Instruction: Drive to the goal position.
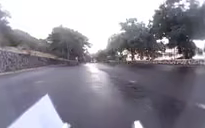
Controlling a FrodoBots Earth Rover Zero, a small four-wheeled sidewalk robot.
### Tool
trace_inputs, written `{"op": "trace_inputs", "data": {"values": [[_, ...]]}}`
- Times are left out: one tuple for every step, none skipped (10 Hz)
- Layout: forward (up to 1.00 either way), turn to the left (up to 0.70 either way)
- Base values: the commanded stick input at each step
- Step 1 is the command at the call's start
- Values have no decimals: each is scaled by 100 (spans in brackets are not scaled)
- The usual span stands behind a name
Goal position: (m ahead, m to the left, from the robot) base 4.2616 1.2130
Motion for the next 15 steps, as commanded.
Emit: {"op": "trace_inputs", "data": {"values": [[50, -13], [50, -29], [50, -29], [50, 0], [50, 0], [50, 0], [50, 0], [50, 0], [50, 0], [50, 0], [50, 0], [50, 0], [50, 0], [50, 0], [50, 0]]}}
